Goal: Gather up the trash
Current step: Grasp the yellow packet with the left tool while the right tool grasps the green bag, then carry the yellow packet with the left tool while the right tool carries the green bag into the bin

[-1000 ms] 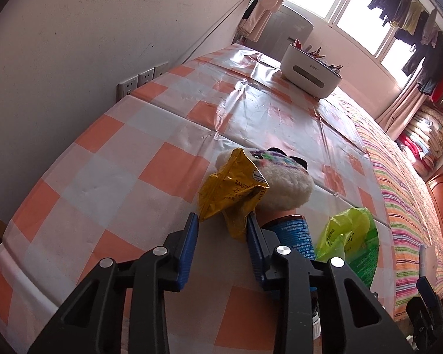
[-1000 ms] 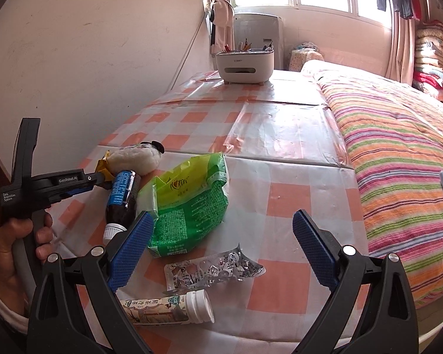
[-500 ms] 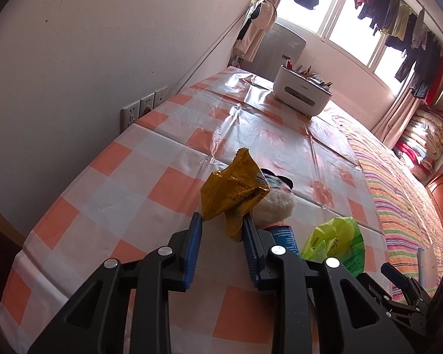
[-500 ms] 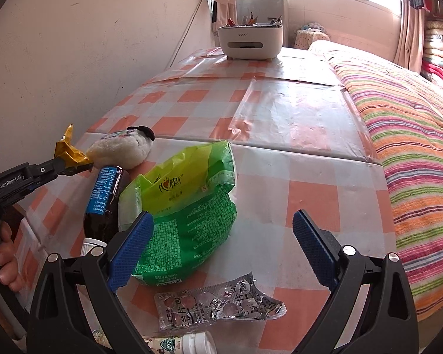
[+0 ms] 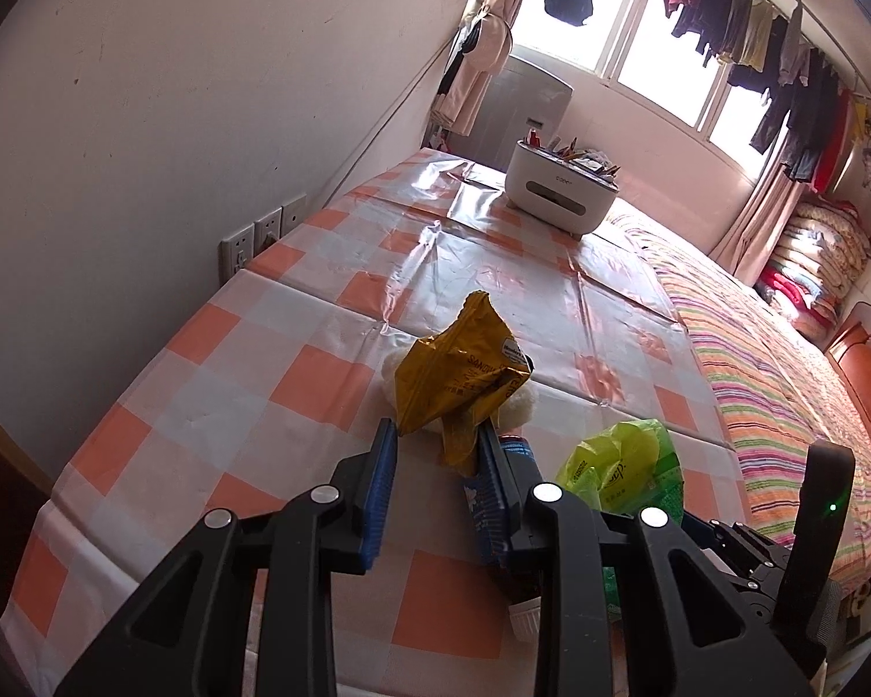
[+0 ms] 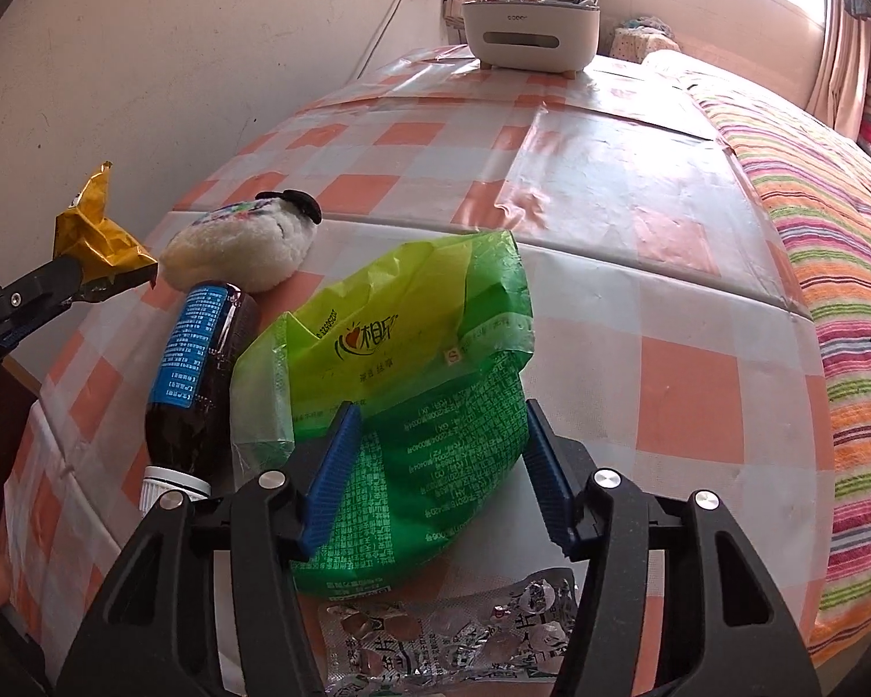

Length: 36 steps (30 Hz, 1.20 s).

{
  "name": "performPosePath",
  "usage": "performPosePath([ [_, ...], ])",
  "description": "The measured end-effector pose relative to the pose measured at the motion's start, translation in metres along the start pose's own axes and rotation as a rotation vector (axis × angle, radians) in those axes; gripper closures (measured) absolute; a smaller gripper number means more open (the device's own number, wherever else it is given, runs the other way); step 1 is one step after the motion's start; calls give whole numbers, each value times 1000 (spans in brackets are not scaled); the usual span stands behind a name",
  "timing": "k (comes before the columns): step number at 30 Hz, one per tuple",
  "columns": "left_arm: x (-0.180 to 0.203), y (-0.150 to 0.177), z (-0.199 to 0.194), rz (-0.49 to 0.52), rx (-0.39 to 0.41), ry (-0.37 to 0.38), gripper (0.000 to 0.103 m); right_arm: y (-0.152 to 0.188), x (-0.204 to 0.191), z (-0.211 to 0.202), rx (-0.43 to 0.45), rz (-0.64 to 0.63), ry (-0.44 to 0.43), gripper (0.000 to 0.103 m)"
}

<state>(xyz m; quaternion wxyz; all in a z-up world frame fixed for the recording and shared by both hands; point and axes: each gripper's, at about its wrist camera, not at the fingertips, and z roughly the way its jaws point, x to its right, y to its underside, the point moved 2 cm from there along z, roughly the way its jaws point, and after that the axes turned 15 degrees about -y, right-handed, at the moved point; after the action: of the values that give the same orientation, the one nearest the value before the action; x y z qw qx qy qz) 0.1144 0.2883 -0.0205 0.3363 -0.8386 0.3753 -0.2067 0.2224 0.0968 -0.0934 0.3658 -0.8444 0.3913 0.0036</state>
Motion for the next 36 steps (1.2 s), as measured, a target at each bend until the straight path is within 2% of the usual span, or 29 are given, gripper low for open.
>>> performPosePath([
  [1, 0, 0, -1, 2, 3, 0, 76, 0, -1, -3, 10, -2, -2, 70],
  [3, 1, 1, -4, 5, 8, 1, 76, 0, -1, -11, 44, 5, -16, 78],
  [7, 4, 2, -14, 11, 24, 19, 76, 3, -5, -32, 105, -8, -16, 87],
  [19, 34, 18, -61, 74, 91, 118, 76, 21, -17, -120, 292, -111, 149, 89],
  [36, 99, 65, -108, 244, 123, 243, 76, 74, 14, -197, 342, -43, 267, 89],
])
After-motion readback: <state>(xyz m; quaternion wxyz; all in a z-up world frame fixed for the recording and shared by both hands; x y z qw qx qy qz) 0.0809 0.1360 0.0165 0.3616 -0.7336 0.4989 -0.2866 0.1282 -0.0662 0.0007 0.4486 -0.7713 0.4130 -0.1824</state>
